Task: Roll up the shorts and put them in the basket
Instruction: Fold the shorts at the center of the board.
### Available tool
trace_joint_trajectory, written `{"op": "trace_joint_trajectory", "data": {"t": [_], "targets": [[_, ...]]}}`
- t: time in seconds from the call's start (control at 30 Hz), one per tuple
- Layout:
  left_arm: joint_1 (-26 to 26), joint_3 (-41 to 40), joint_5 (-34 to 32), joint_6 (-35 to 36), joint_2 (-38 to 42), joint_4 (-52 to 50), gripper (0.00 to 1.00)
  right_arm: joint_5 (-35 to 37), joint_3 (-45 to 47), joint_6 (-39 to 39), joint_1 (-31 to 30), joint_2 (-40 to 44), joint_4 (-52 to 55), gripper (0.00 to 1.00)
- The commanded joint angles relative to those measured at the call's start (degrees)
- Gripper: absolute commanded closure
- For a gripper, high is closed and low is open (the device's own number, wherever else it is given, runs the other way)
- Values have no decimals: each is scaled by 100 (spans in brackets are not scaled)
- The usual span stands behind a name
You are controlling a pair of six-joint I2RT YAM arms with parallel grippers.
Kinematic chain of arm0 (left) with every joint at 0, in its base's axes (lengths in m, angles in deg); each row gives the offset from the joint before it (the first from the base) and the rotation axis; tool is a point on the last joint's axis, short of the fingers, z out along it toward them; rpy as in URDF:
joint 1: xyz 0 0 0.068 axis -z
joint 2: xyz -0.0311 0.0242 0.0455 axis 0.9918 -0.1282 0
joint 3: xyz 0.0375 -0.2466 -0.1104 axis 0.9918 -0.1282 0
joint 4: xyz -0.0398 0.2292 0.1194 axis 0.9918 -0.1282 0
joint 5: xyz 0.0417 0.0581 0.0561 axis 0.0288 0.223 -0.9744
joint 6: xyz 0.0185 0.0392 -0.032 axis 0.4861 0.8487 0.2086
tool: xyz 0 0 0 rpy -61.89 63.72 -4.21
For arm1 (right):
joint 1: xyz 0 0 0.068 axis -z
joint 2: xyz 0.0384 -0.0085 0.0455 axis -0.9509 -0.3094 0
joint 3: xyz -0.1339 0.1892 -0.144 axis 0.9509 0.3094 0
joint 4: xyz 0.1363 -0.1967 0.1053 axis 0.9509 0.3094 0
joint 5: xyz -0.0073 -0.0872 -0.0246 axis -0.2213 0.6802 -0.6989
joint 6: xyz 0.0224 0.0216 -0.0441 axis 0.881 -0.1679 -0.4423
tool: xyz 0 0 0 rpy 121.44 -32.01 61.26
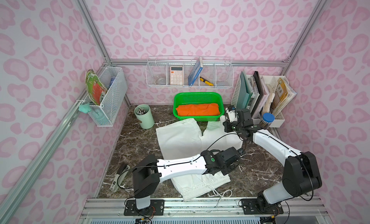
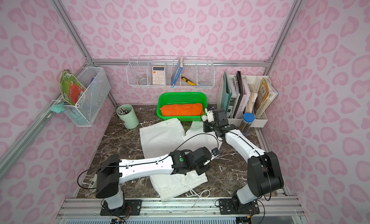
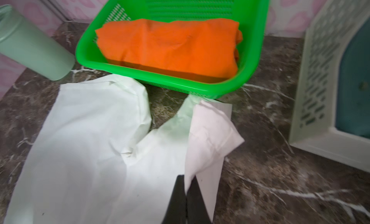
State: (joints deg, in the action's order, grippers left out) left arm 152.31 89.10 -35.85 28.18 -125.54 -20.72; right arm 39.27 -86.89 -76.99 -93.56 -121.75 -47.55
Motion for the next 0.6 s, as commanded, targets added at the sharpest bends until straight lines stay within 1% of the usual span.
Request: {"op": "trace_joint_trajectory", "data": {"t": [0.0,0.2,0.33,0.57], "targets": [[-84,-433,-389,-453,468,248,100,-750,-320,-165,-322,-183,-121,100],[-274,-1484,-597,-1181,1404,273,100,-1446,-1220,-340,-1006,-994,-66,100],[-343,-2071,-754,-1552,1917,236,100,-1807,-1702,-214,-1315,-1624,-213,100],[-365,-2853,-1022,-2043,2583,100,100,-1744,-2277,98,-1720,-2797,-226,100]]}}
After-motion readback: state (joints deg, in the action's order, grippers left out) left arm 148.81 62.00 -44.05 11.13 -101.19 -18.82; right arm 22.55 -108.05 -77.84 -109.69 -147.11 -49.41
